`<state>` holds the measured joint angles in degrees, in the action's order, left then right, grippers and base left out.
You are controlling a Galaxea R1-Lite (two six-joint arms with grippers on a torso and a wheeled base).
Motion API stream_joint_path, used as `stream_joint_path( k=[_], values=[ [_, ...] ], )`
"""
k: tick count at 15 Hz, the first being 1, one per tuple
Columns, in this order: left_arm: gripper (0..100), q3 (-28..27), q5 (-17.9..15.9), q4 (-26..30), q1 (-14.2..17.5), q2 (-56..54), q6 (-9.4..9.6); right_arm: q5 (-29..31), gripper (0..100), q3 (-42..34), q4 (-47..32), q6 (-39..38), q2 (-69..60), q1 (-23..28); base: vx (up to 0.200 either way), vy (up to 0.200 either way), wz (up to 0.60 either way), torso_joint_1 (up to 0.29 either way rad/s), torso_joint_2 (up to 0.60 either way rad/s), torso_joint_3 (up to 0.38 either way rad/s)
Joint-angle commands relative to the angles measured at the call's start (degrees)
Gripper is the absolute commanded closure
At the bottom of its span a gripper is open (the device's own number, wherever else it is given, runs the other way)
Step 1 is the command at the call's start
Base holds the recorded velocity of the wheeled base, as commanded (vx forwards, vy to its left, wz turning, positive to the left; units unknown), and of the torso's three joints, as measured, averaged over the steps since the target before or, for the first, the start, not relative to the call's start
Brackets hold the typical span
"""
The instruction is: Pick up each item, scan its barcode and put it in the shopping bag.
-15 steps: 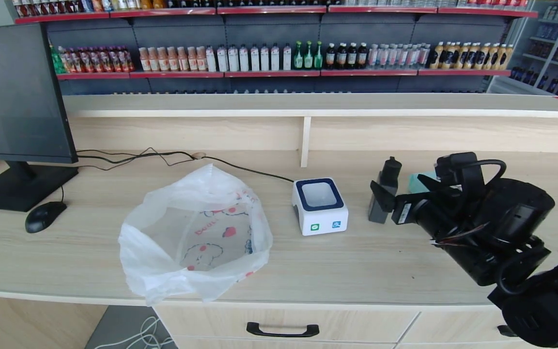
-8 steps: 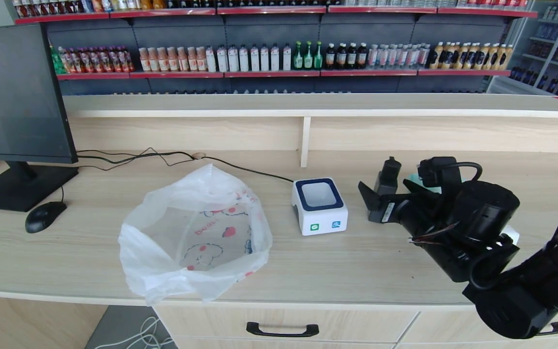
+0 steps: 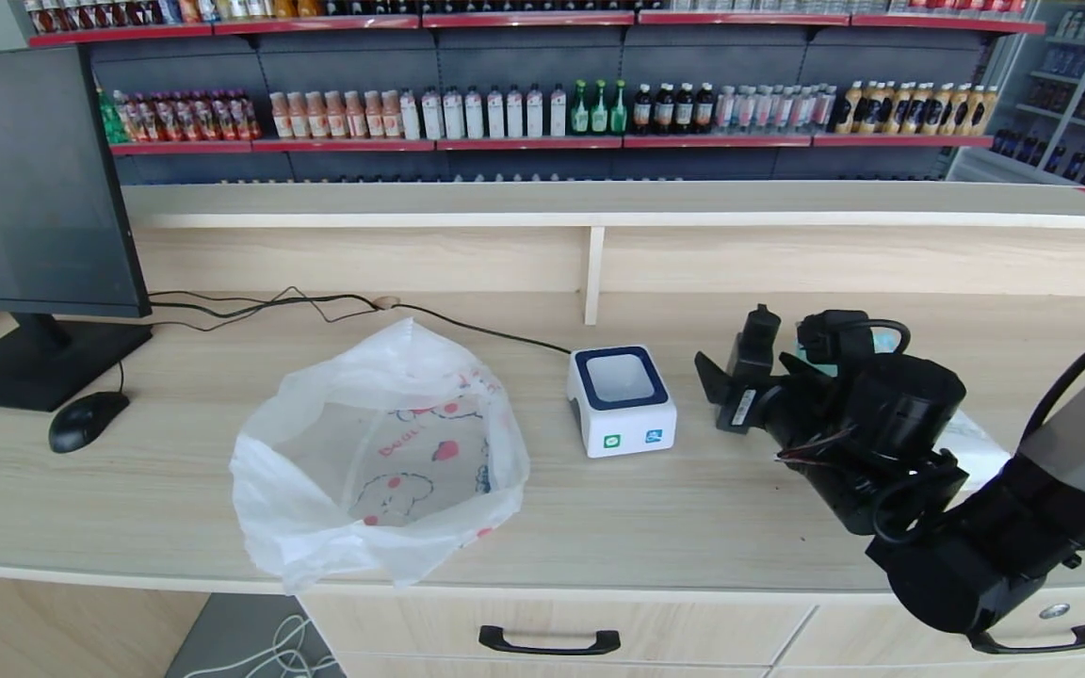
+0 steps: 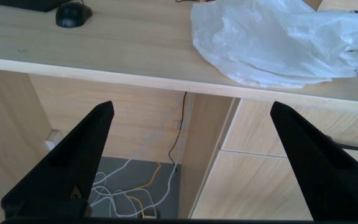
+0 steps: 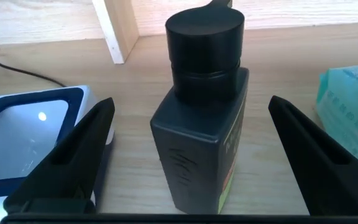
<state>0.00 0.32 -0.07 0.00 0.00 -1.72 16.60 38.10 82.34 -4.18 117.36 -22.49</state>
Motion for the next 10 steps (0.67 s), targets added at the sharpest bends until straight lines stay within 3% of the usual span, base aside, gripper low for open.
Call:
stream_joint_path(
  k=[1, 10],
  values=[
    [0, 0.0, 0.0, 0.0, -0.1, 0.0, -0.04, 0.0, 0, 0.3, 0.5, -0.1, 1.9, 0.7, 0.0, 0.0, 0.0, 0.0, 0.0, 0.0],
    [0, 0.0, 0.0, 0.0, -0.1, 0.0, -0.04, -0.2, 0, 2.0, 0.5, -2.9, 4.5, 1.1, 0.0, 0.0, 0.0, 0.0, 0.0, 0.0]
  ],
)
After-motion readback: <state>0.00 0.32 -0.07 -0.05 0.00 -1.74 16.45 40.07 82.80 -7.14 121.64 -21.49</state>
